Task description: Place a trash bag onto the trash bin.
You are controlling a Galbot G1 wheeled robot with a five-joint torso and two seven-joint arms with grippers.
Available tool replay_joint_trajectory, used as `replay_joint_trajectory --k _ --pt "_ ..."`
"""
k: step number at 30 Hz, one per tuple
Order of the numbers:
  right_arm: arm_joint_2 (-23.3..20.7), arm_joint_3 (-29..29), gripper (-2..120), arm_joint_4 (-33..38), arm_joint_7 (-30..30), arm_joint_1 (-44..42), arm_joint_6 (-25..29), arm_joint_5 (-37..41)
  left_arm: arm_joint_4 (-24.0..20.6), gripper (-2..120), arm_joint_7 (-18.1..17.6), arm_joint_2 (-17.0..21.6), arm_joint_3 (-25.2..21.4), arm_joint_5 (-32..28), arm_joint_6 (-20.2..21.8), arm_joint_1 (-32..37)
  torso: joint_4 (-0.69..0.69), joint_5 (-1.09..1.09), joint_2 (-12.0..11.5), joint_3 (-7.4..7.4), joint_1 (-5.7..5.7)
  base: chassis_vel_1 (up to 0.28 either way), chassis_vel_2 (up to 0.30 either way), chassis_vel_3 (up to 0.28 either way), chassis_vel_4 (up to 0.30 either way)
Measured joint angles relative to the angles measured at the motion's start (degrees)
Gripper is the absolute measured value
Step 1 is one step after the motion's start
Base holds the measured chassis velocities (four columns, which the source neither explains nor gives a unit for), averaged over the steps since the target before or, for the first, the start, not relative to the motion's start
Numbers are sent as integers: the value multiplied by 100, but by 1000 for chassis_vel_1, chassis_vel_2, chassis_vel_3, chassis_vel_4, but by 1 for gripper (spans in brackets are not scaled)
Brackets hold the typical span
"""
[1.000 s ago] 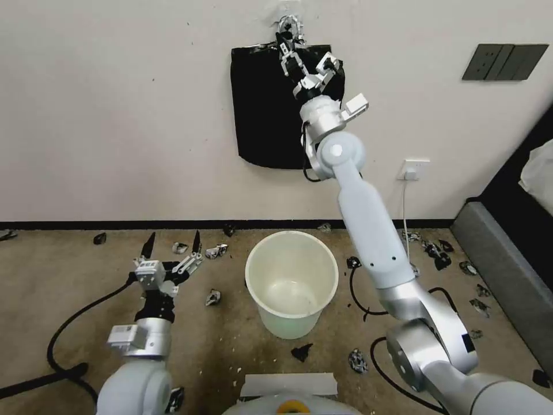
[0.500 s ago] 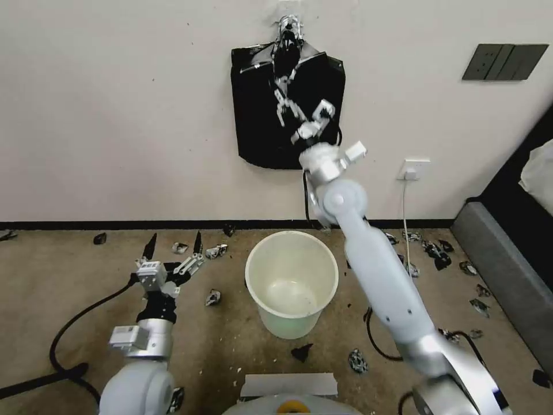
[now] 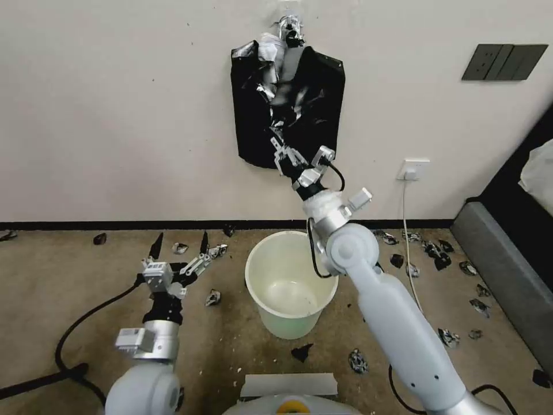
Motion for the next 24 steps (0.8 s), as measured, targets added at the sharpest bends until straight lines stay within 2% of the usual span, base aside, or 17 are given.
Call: replay_joint_trajectory --k 24 --pt "-628 28 0 1068 -574 -1727 105 -1183 -159 100 14 -115 225 131 -74 101 0 0 0 0 0 0 0 0 0"
